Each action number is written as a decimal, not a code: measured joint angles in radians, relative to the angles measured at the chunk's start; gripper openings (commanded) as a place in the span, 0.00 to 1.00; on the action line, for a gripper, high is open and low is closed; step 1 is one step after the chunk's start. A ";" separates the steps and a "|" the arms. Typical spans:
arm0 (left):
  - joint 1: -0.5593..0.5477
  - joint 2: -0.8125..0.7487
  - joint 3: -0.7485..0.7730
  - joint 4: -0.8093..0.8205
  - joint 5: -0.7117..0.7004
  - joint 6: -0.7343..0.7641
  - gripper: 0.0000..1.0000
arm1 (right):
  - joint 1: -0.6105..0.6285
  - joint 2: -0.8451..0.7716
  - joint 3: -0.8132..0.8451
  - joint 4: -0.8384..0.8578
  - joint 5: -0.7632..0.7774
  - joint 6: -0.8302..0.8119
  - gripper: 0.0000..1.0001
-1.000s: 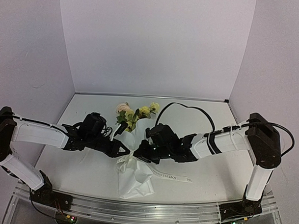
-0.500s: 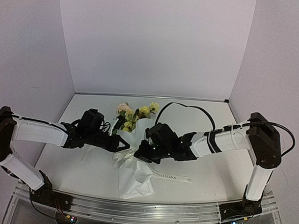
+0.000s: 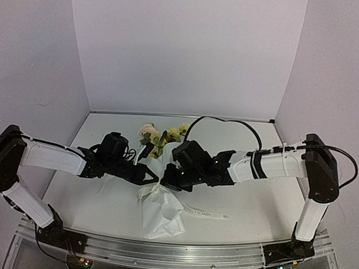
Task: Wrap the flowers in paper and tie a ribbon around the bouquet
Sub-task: Tie the ribbon around the folded bouquet.
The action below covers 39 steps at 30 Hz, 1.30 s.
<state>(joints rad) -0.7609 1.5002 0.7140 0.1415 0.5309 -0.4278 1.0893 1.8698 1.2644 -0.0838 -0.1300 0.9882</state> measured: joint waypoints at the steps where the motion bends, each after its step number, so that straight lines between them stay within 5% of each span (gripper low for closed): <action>1: 0.000 0.000 0.000 0.001 0.001 0.000 0.00 | 0.000 0.000 0.005 0.003 -0.003 -0.002 0.00; 27: 0.003 -0.036 -0.056 0.063 0.060 -0.018 0.00 | -0.056 0.073 -0.121 0.344 -0.119 0.121 0.00; 39: 0.003 -0.059 -0.058 0.071 0.066 -0.015 0.02 | -0.056 0.092 -0.121 0.356 -0.133 0.126 0.00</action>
<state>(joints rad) -0.7574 1.4412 0.6565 0.2121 0.5973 -0.4423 1.0328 1.9614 1.1435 0.2723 -0.2634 1.1143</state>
